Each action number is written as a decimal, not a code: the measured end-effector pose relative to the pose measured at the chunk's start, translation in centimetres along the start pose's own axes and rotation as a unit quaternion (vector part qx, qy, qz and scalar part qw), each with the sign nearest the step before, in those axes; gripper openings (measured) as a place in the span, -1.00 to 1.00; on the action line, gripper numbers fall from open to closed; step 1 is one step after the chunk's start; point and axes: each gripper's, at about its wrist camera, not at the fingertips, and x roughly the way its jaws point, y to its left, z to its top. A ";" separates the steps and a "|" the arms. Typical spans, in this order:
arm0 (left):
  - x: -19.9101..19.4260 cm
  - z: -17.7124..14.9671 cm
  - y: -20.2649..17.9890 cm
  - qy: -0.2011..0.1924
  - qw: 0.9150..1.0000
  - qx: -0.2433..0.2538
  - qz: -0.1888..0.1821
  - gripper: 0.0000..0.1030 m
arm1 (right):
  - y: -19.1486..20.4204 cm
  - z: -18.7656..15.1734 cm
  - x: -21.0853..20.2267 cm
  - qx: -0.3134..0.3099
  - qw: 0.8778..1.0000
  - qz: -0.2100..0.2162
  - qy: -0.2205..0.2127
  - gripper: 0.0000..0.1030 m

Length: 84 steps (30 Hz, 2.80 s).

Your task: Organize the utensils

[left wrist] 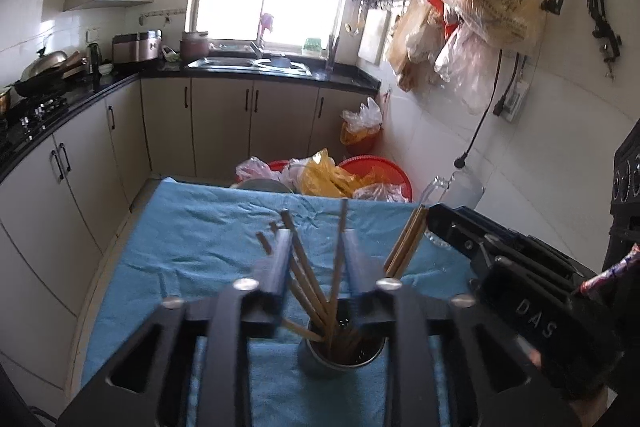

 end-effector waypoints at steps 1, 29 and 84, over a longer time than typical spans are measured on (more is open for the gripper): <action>-0.7 0.0 0.0 -0.006 1.000 -0.001 0.003 -0.33 | 0.1 0.1 -0.4 0.001 1.000 0.000 -0.003 -0.38; -17.6 -11.1 -2.2 -0.117 0.979 0.050 0.157 1.00 | 1.3 -10.3 -13.9 0.007 0.999 -0.044 -0.010 0.14; -10.7 -21.8 -0.3 0.063 0.985 0.000 0.161 1.00 | 0.1 -21.6 -11.1 -0.021 0.986 -0.154 0.065 0.38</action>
